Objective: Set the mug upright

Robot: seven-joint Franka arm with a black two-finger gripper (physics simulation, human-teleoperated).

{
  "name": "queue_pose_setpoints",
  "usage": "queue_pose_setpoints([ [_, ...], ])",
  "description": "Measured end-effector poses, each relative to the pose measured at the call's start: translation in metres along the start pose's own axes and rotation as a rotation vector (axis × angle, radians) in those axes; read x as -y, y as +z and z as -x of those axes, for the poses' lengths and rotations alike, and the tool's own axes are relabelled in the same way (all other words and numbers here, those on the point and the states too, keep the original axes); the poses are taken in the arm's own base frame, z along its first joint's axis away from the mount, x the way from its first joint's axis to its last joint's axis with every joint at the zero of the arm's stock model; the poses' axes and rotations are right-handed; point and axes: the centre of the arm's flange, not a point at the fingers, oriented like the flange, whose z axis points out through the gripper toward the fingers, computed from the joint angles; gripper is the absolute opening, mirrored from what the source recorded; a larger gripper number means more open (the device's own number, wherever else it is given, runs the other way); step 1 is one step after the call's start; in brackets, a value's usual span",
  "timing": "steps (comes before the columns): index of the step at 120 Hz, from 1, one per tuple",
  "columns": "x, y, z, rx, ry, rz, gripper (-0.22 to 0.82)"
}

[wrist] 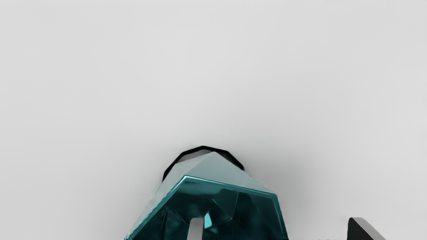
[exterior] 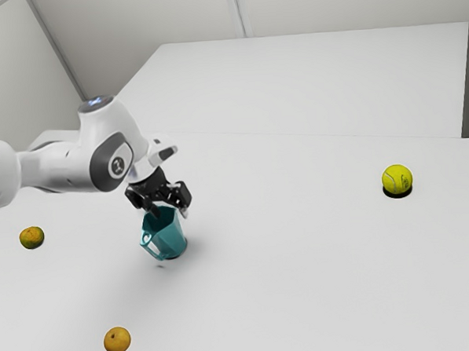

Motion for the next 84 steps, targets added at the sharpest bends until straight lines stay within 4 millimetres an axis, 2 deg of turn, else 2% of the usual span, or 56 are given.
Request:
queue_pose_setpoints([
  [14,-0.016,-0.019,0.002,-0.030,0.028,0.004,0.50],
  [54,-0.027,-0.094,-0.021,-0.027,0.031,0.028,0.57],
  [69,-0.032,-0.108,-0.029,0.006,0.038,0.035,0.57],
  [84,-0.046,-0.111,-0.037,0.043,0.065,0.045,0.58],
])
